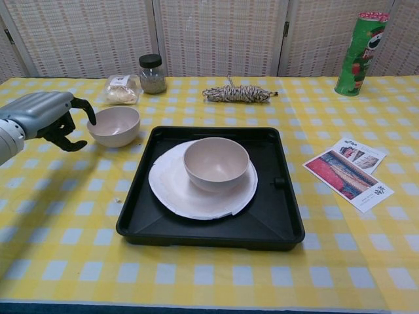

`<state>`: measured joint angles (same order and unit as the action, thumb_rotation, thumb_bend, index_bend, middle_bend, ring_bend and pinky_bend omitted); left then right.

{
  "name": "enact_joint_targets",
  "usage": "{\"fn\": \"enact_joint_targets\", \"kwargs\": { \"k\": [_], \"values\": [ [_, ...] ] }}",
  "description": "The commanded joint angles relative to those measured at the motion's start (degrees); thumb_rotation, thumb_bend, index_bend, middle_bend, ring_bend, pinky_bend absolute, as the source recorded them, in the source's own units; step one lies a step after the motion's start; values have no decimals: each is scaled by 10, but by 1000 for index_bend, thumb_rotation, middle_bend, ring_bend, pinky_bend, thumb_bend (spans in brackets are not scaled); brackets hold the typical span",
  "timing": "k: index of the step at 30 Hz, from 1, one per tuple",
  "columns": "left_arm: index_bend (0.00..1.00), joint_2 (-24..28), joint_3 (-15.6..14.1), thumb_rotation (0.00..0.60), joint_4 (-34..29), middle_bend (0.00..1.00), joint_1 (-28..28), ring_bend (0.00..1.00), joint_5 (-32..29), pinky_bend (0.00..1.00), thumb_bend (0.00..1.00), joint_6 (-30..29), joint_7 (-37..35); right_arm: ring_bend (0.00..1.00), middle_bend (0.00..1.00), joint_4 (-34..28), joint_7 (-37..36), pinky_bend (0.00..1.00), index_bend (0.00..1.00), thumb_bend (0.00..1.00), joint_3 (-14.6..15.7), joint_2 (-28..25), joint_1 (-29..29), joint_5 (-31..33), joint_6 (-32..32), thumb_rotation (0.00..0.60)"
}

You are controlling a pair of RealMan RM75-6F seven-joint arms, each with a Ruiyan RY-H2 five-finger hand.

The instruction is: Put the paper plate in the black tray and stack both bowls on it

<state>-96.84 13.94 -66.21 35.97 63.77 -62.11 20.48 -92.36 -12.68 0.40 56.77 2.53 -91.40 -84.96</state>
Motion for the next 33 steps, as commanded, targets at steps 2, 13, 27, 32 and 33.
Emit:
{"fn": "enact_joint_targets", "kwargs": {
  "k": [2, 13, 27, 32, 33],
  "values": [
    [429, -14, 2, 600, 28, 1000, 8, 1000, 6, 1000, 374, 9, -21, 0, 0, -1, 4, 0, 0, 238, -2, 1, 2, 7, 6, 600],
    [521, -61, 10, 600, 129, 1000, 38, 1000, 27, 1000, 397, 32, -89, 0, 0, -4, 17, 0, 0, 238, -8, 2, 5, 28, 18, 600],
    [644, -89, -3, 600, 209, 1000, 52, 1000, 64, 1000, 501, 47, -166, 0, 0, -3, 23, 0, 0, 239, -15, 5, 4, 43, 19, 600],
    [657, -80, -10, 600, 185, 1000, 44, 1000, 87, 1000, 516, 12, -177, 0, 0, -5, 28, 0, 0, 238, -14, 6, 6, 41, 23, 600],
    [658, -75, -11, 600, 172, 1000, 41, 1000, 92, 1000, 516, 2, -174, 0, 0, -6, 28, 0, 0, 238, -13, 7, 6, 39, 23, 600]
  ]
}}
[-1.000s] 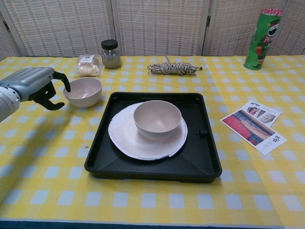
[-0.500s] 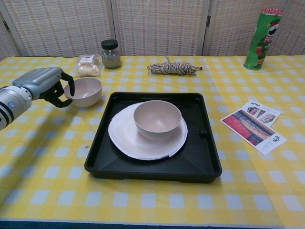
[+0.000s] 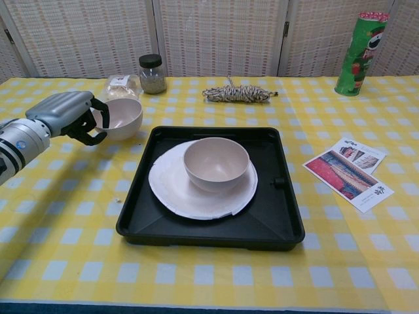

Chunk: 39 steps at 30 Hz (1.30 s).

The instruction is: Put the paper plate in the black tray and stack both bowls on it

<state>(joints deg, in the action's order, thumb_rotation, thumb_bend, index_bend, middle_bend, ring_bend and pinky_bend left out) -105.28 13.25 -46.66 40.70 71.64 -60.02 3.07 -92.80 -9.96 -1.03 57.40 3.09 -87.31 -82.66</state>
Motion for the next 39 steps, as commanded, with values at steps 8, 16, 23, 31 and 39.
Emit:
{"fn": "enact_joint_targets", "kwargs": {
  "k": [8, 16, 23, 31, 39],
  "values": [
    [659, 63, -21, 600, -165, 1000, -32, 1000, 41, 1000, 517, -76, 59, 0, 0, -4, 4, 0, 0, 238, 7, 1, 0, -21, -6, 600],
    [662, 100, -34, 600, -320, 1000, -48, 1000, 64, 1000, 520, -116, 150, 0, 0, -5, -5, 0, 0, 238, 16, -3, -1, -44, -14, 600],
    [664, 93, -40, 600, -390, 1000, -45, 1000, 68, 1000, 521, -118, 208, 0, 0, -2, -19, 0, 0, 238, 23, -7, -7, -62, -31, 600],
    [664, 63, -38, 600, -391, 1000, -27, 1000, 60, 1000, 521, -93, 245, 0, 0, 0, -23, 0, 0, 239, 28, -9, -10, -67, -33, 600],
    [664, 31, -36, 600, -383, 1000, -13, 1000, 62, 1000, 523, -80, 247, 0, 0, 5, -22, 0, 0, 238, 27, -8, -16, -65, -44, 600]
  ]
}}
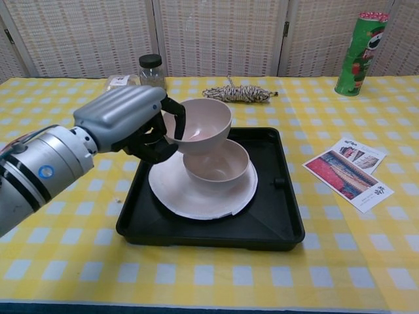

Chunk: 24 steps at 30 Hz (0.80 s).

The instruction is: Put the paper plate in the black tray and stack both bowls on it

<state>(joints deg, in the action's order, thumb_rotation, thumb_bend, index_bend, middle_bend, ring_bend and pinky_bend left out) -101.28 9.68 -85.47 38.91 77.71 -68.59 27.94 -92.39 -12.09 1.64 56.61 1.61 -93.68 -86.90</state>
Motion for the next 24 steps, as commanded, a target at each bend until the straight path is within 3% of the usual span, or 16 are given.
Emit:
{"fn": "enact_joint_targets", "kwargs": {
  "k": [1, 24],
  "values": [
    [664, -12, -1, 600, 9, 1000, 7, 1000, 2, 1000, 523, 8, -2, 0, 0, 1, -2, 0, 0, 239, 1, -1, -1, -3, -2, 600],
    [671, -63, -8, 600, 122, 1000, 22, 1000, 15, 1000, 522, 28, -35, 0, 0, 0, -2, 0, 0, 238, 1, -4, 8, 4, 16, 600]
  ]
}}
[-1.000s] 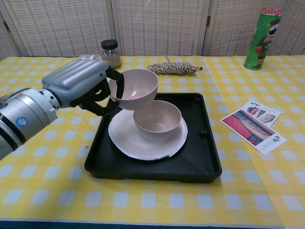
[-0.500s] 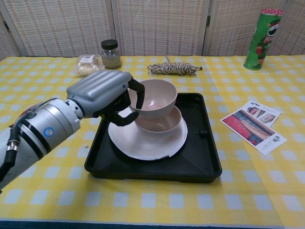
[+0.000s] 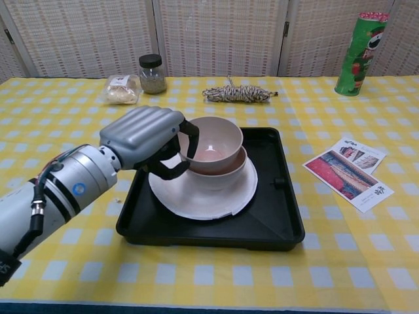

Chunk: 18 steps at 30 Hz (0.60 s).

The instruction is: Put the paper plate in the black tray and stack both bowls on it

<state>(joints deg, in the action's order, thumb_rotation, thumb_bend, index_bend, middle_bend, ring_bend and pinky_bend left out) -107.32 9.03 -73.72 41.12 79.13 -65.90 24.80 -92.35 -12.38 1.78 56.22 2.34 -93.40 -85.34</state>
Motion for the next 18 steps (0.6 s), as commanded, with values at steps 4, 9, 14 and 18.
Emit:
{"fn": "enact_joint_targets", "kwargs": {
  "k": [4, 9, 14, 18],
  "values": [
    [670, -5, -3, 600, 9, 1000, -1, 1000, 2, 1000, 522, 2, -10, 0, 0, -1, 1, 0, 0, 237, -1, 0, 0, 2, 0, 600],
    [671, -2, -6, 600, -4, 1000, -6, 1000, 0, 1000, 522, 5, -22, 0, 0, -1, -1, 0, 0, 238, 0, -1, 1, 1, 0, 600],
    [672, -6, -9, 600, 4, 1000, -8, 1000, -2, 1000, 522, 11, -33, 0, 0, -1, -3, 0, 0, 238, -1, -1, -1, 0, -5, 600],
    [670, -11, -12, 600, 11, 1000, -8, 1000, 2, 1000, 522, 10, -35, 0, 0, -1, 0, 0, 0, 238, 0, 0, 1, 1, 0, 600]
  ]
}}
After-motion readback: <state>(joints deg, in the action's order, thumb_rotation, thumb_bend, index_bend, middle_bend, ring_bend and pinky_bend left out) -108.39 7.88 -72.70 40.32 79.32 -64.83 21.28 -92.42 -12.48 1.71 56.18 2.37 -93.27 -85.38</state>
